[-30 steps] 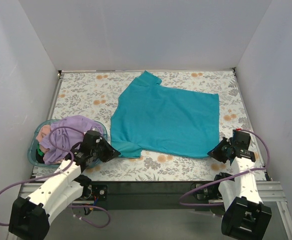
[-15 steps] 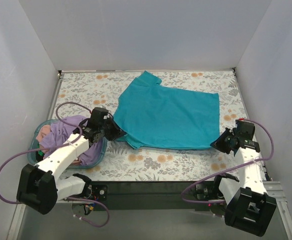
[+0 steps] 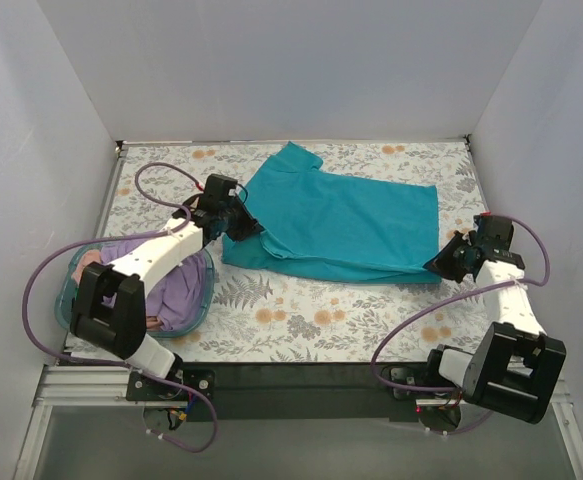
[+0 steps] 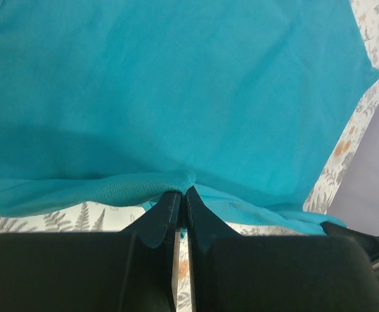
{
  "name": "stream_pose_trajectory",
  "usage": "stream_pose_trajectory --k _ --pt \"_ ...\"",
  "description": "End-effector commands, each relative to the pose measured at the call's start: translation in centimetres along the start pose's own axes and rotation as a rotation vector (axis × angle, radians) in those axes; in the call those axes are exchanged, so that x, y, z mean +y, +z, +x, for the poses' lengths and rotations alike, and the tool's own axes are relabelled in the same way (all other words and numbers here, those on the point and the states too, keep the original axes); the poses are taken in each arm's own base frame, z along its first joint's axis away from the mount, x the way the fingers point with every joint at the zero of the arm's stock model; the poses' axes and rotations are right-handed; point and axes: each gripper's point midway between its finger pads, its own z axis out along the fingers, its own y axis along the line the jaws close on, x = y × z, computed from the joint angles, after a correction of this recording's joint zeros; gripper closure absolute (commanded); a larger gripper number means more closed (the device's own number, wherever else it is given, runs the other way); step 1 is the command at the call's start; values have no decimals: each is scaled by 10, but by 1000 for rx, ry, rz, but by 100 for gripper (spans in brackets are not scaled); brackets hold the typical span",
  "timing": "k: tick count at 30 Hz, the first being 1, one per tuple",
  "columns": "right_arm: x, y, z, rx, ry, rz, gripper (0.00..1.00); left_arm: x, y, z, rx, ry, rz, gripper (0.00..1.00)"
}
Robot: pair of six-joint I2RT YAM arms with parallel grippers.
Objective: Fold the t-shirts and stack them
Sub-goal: Fold the tshirt
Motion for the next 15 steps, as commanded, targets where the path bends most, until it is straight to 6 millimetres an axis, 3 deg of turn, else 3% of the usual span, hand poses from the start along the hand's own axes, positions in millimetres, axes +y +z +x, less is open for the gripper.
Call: stream_pose_trajectory --k 1,3,4,9,15 --pt "18 1 -34 -75 -20 -56 90 -17 11 -22 -59 33 8 100" --pt "20 7 -38 -66 -26 -65 90 -29 17 -29 -63 48 27 100" --pt "20 8 -44 -76 -28 -58 90 -25 29 -29 -50 48 4 100" --pt "22 23 -55 -55 -13 -64 90 -40 48 -51 -87 69 3 100" --pt "27 39 -68 -43 -3 -91 88 -39 69 -71 -132 70 -38 100"
